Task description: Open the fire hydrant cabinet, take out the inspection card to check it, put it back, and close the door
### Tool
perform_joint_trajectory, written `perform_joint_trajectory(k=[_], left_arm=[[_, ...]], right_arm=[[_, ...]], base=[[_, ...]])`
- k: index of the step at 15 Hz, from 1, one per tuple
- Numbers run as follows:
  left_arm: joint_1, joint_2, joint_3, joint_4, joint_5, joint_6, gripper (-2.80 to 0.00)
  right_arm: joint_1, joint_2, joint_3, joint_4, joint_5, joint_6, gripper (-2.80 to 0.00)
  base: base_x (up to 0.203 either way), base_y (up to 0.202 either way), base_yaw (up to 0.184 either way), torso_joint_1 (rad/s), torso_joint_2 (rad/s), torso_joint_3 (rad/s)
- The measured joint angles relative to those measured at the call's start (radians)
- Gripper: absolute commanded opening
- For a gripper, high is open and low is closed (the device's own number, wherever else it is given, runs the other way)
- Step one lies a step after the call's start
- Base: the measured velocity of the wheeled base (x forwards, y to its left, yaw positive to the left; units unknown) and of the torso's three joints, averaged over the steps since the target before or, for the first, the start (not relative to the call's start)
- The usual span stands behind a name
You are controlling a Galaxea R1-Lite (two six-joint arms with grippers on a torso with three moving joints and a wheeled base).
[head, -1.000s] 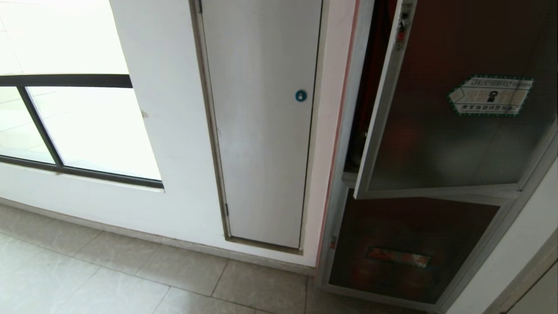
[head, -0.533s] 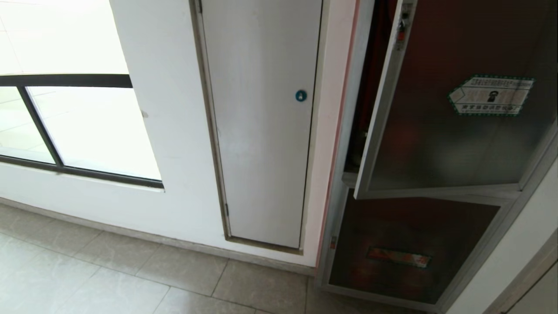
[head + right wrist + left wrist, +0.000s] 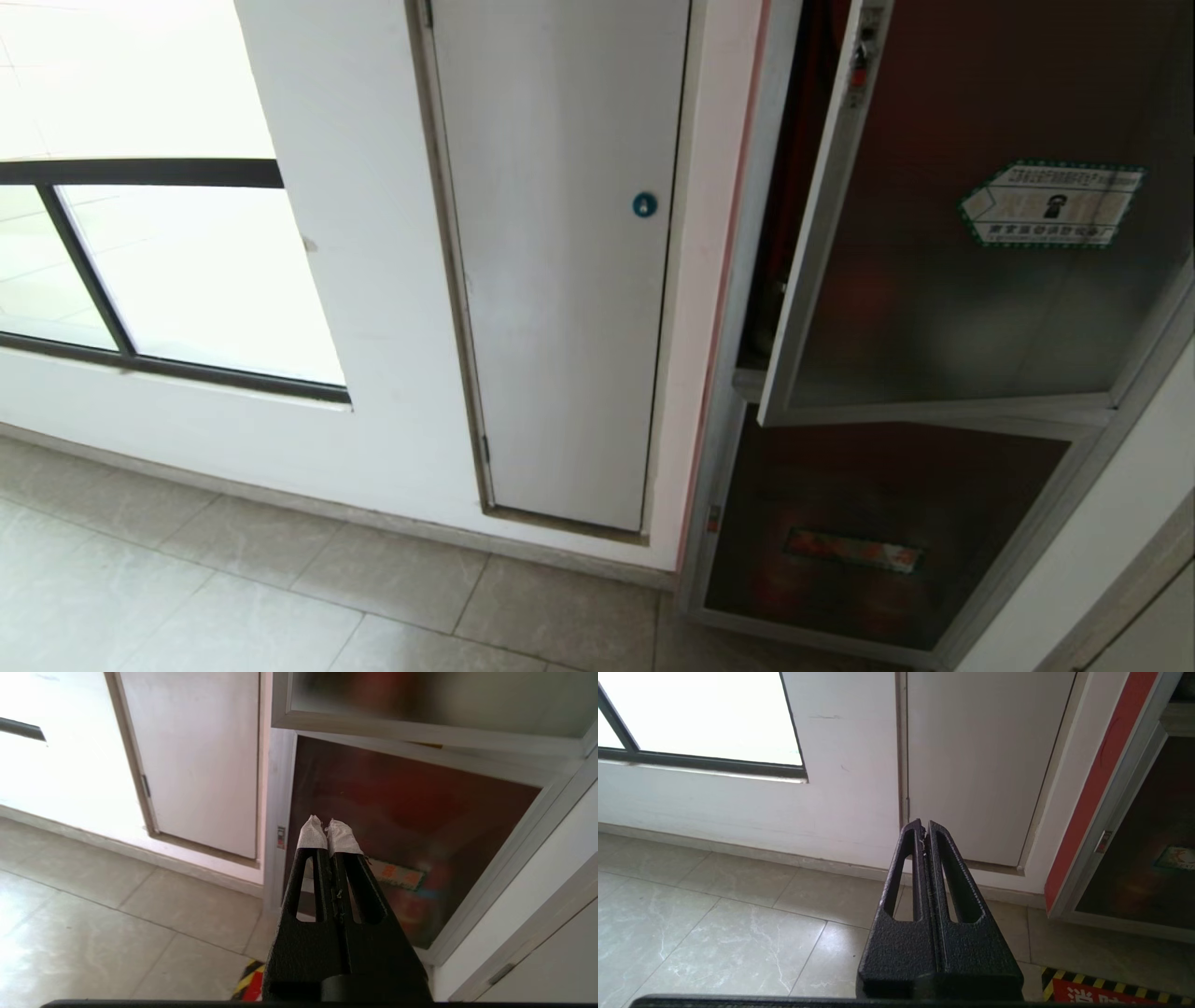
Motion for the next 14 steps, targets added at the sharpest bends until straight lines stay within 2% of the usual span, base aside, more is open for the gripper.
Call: perform_joint_trajectory(k=[2,14], left_arm=[[0.000,0.000,0.000,0.000,0.000,0.000,-2.80],[0.000,0.000,0.000,0.000,0.000,0.000,-2.80]], right_arm=[[0.000,0.000,0.000,0.000,-0.001,0.020,-2.80],[0.000,0.000,0.000,0.000,-0.001,0.021,-2.80]], base=[[0.000,0.000,0.000,0.000,0.00,0.000],[0.000,0.000,0.000,0.000,0.00,0.000]])
